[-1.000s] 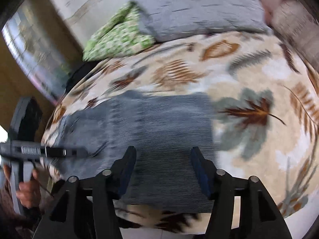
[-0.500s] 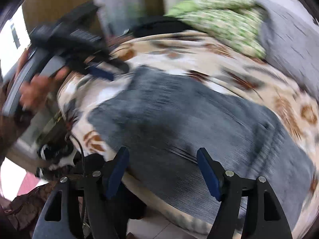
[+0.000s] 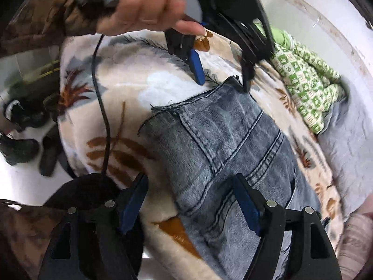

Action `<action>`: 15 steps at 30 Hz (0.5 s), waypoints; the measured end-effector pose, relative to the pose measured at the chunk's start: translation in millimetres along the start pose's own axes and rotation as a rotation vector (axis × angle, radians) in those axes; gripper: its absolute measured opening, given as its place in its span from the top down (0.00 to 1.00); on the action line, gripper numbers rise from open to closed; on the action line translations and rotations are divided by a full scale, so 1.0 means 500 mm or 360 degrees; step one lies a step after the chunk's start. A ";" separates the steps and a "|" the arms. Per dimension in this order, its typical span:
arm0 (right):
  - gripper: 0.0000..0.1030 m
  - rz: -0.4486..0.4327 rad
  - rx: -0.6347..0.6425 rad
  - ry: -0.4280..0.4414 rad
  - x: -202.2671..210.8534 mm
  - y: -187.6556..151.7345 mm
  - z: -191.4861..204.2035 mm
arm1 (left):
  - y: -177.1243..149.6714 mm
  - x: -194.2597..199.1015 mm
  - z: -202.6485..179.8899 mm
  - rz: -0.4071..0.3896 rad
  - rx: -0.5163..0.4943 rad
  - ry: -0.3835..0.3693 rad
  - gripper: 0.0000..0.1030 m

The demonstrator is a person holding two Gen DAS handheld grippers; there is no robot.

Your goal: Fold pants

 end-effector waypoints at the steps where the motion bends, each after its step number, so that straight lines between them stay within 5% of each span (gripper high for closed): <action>1: 0.26 0.0001 0.0008 -0.0011 -0.006 0.001 -0.001 | 0.003 -0.006 -0.010 0.0003 -0.0030 -0.0021 0.17; 5: 0.32 -0.0031 0.0069 -0.0046 -0.022 0.013 0.003 | -0.008 -0.030 -0.048 0.0058 -0.0173 -0.0083 0.17; 7: 0.50 -0.0034 0.0081 -0.0065 -0.029 0.019 -0.004 | -0.019 -0.033 -0.068 0.0063 -0.0267 -0.0104 0.33; 8: 0.52 -0.0040 0.0063 -0.0049 -0.028 0.022 -0.013 | -0.028 -0.037 -0.077 0.0090 -0.0314 -0.0102 0.65; 9: 0.59 -0.0047 0.0039 -0.0029 -0.025 0.023 -0.020 | -0.032 -0.041 -0.080 0.0125 -0.0310 -0.0120 0.75; 12: 0.73 -0.0074 0.0023 -0.0003 -0.011 0.027 -0.032 | -0.033 -0.027 -0.087 0.0072 -0.0307 -0.0104 0.84; 15: 0.77 -0.0122 0.0044 -0.0024 0.014 0.035 -0.037 | -0.036 -0.006 -0.099 0.0026 -0.0297 -0.0109 0.89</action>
Point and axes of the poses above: each gripper's, at about its wrist camera, not at the fingertips, and x roughly against the way its jaws point, z to its left, y to its top, the point moved 3 cm from there along -x, roughly the way its jaws point, and after that the axes turned 12 degrees about -z, right-handed, at the moved point
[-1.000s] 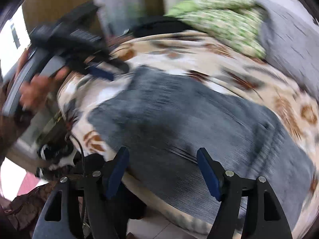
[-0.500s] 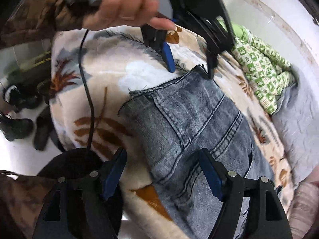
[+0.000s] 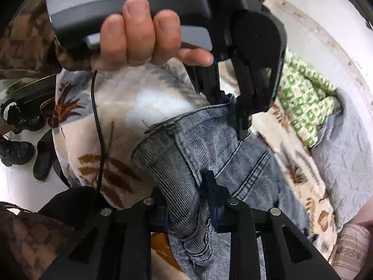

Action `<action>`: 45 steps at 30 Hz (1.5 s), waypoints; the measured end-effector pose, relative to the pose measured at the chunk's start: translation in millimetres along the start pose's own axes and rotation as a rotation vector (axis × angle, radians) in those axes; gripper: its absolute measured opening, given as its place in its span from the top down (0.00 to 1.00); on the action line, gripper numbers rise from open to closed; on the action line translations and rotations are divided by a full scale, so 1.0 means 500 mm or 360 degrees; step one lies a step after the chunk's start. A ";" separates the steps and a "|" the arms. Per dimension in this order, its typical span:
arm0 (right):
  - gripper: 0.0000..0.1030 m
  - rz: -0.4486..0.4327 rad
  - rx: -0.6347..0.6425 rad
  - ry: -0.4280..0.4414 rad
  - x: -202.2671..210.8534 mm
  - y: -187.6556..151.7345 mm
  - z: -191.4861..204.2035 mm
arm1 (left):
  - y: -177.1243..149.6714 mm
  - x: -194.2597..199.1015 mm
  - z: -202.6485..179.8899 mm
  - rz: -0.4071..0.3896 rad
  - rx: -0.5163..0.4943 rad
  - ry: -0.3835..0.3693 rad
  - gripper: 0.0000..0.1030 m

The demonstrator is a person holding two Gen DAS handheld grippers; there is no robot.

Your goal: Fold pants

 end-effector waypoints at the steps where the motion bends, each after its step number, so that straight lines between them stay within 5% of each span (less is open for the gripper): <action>1: 0.78 -0.0015 -0.0016 -0.0004 0.008 0.002 -0.008 | 0.000 0.009 -0.009 -0.0022 -0.0001 -0.0003 0.89; 10: 0.82 -0.0148 -0.0191 -0.0084 0.101 0.009 -0.089 | 0.013 0.054 -0.096 -0.0152 0.0000 -0.0001 0.93; 24: 0.84 -0.0278 -0.0537 -0.0149 0.235 -0.057 -0.219 | 0.026 0.040 -0.324 -0.0181 -0.0166 -0.0034 0.94; 35: 0.84 -0.0254 -0.1035 -0.0250 0.335 -0.237 -0.366 | -0.012 -0.158 -0.565 0.0045 -0.0380 -0.0060 0.94; 45: 0.84 -0.0163 -0.1590 -0.0159 0.349 -0.466 -0.451 | -0.087 -0.375 -0.668 0.0289 -0.0507 0.0165 0.94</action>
Point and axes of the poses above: each gripper's, at about its wrist camera, not at the fingertips, and x roughly against the way its jaws point, z to its left, y to its top, the point moved 3 cm from there along -x, roughly the way its jaws point, and after that the axes turned 12 degrees about -z, right-handed, at the moved point
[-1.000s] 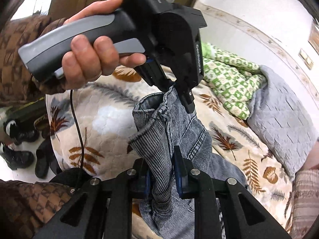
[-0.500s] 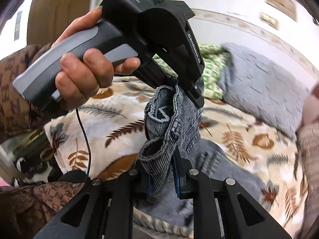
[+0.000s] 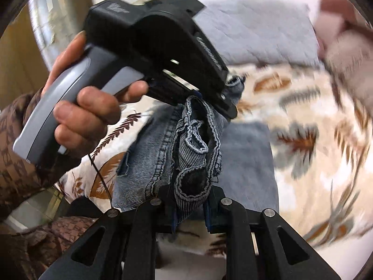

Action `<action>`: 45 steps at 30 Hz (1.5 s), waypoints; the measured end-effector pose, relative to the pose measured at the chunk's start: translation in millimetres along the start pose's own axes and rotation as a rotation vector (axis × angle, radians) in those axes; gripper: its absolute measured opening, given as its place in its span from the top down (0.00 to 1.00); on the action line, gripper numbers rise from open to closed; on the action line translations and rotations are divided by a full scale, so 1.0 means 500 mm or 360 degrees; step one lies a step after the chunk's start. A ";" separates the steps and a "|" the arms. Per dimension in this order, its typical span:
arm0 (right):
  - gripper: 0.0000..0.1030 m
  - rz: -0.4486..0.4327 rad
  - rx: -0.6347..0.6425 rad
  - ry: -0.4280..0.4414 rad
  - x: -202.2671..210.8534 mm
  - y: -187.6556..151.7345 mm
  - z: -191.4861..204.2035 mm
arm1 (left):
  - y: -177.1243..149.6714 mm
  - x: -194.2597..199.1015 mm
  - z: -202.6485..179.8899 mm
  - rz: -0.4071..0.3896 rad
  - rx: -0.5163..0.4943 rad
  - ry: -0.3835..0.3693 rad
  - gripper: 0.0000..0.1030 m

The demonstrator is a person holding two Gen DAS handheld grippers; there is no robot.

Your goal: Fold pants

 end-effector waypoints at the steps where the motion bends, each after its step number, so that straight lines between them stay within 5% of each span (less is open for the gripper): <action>1: 0.84 0.0019 -0.0062 0.0016 -0.003 -0.008 -0.020 | -0.002 -0.012 -0.005 0.0015 -0.0009 0.0027 0.93; 9: 0.83 0.0092 -0.0345 0.0056 -0.013 -0.067 -0.114 | -0.012 -0.092 -0.036 0.0105 -0.0060 0.0206 0.87; 18: 0.73 0.0165 -0.0559 0.0095 -0.030 -0.097 -0.167 | -0.010 -0.113 -0.048 0.0099 -0.0006 0.0274 0.79; 26: 0.61 0.0027 -0.0635 0.0143 0.035 -0.064 -0.209 | 0.003 0.029 -0.048 -0.0051 0.0044 0.0031 0.73; 28: 0.43 -0.0043 -0.0682 0.0139 0.052 -0.044 -0.233 | 0.006 0.079 -0.017 -0.0151 0.0094 -0.0012 0.58; 31: 0.41 -0.0085 -0.0717 0.0122 0.044 -0.008 -0.256 | -0.005 0.146 0.063 -0.0324 0.0188 0.0049 0.48; 35: 0.41 0.0004 -0.0688 0.0146 -0.046 0.037 -0.257 | -0.049 0.163 0.174 -0.0344 0.0405 0.0081 0.48; 41: 0.45 0.0146 -0.0572 0.0078 -0.157 0.039 -0.237 | -0.120 0.124 0.241 -0.0316 0.0567 0.0043 0.48; 43: 0.75 0.0191 -0.0476 0.0025 -0.177 0.034 -0.221 | -0.126 0.113 0.245 -0.0329 0.0580 0.0053 0.48; 45: 0.84 0.0182 -0.0314 -0.0041 -0.177 0.044 -0.206 | -0.121 0.111 0.237 -0.0338 0.0554 0.0064 0.50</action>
Point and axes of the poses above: each gripper's, at about its wrist camera, not at the fingertips, and x roughly against the way its jaws point, z to its left, y to its top, the point moved 3 cm from there along -x, roughly the way its jaws point, and after that the axes turned 12 degrees about -z, right-handed, at the moved point
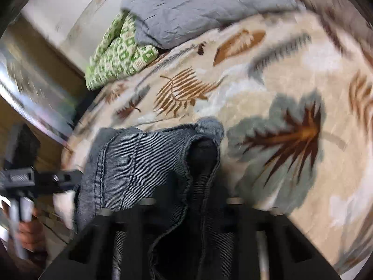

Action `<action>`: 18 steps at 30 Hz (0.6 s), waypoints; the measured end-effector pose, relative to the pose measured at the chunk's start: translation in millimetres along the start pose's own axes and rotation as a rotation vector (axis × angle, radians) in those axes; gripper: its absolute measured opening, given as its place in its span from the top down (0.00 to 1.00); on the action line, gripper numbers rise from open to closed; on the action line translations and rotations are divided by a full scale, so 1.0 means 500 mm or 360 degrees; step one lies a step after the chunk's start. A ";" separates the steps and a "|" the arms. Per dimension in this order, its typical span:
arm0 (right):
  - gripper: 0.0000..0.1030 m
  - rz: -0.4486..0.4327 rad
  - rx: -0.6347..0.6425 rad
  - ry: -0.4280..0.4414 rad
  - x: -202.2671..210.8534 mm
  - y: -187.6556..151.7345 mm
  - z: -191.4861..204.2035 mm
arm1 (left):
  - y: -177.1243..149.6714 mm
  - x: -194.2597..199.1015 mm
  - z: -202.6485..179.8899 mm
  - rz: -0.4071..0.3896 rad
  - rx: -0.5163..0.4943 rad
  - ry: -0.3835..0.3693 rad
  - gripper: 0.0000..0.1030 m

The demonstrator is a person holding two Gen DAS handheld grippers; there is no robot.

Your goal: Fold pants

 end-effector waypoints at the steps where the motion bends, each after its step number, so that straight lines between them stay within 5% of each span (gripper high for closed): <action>1: 0.88 -0.0002 0.0057 -0.0015 0.006 0.007 0.008 | 0.002 0.005 -0.006 -0.0016 -0.0012 0.0001 0.51; 4: 0.92 -0.0046 0.0206 -0.0020 0.026 0.041 0.031 | 0.006 0.025 -0.015 -0.0094 -0.0054 -0.0005 0.54; 6: 0.92 -0.0005 0.0273 -0.0056 0.006 0.050 0.026 | 0.002 0.016 -0.003 -0.0124 -0.0092 0.0143 0.54; 9: 0.91 0.0077 0.0296 -0.0089 -0.031 0.035 0.002 | -0.013 -0.009 0.020 -0.0109 -0.0087 0.0211 0.53; 17: 0.78 0.0061 0.0113 0.0002 -0.061 0.016 -0.053 | -0.021 -0.061 0.048 -0.0075 -0.0040 0.0228 0.44; 18: 0.68 0.0056 0.0096 0.0003 -0.063 0.016 -0.057 | -0.022 -0.065 0.055 -0.0070 -0.0009 0.0219 0.43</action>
Point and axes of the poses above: each gripper's, at about its wrist camera, not at the fingertips, and x roughly against the way its jaws point, z to its left, y to its top, the point moved 3 cm from there along -x, roughly the way its jaws point, and after that the axes turned 12 degrees about -z, right-handed, at the moved point
